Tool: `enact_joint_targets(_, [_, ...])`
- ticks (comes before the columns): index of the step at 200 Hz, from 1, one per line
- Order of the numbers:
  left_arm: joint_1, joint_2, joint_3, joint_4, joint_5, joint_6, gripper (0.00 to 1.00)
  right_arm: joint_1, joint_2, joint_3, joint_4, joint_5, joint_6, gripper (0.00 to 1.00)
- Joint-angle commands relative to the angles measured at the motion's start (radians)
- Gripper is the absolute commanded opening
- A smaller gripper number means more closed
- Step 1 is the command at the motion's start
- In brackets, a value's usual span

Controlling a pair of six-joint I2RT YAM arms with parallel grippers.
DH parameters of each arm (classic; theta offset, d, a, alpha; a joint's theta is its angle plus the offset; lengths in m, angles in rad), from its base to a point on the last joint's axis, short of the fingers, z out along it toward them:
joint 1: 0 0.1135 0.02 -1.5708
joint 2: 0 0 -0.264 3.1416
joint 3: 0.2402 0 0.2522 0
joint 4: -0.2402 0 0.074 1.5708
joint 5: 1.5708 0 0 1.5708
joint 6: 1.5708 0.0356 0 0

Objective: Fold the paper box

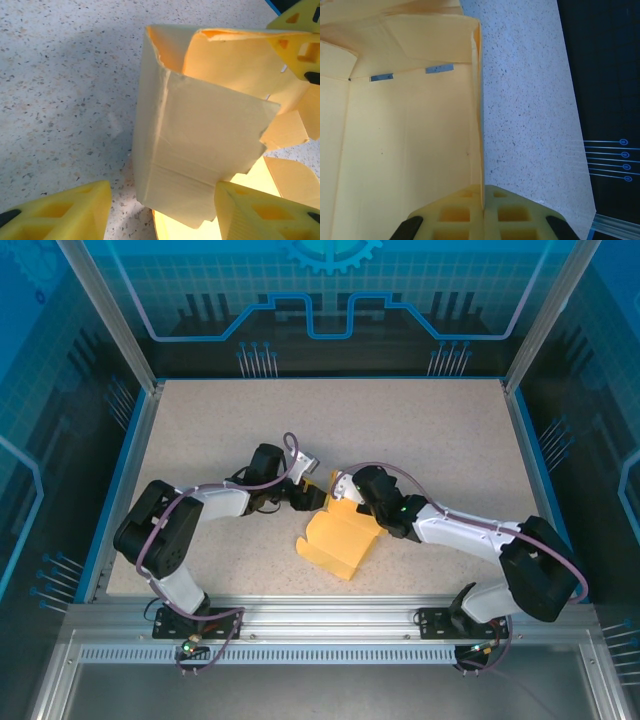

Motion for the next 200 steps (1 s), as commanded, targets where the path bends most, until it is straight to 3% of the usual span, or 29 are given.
enact_joint_targets(1, [-0.006,-0.008,0.015,-0.003,0.053,0.026,0.58,0.012,-0.036,-0.019,0.042,0.019,-0.019,0.00])
enact_joint_targets(98, [-0.009,0.032,0.031,0.091,0.062,0.007,0.64,0.083,-0.073,-0.039,0.067,0.094,-0.041,0.00])
enact_joint_targets(200, [-0.017,0.093,-0.033,0.314,0.019,-0.021,0.60,0.118,-0.038,-0.110,0.164,0.132,-0.101,0.00])
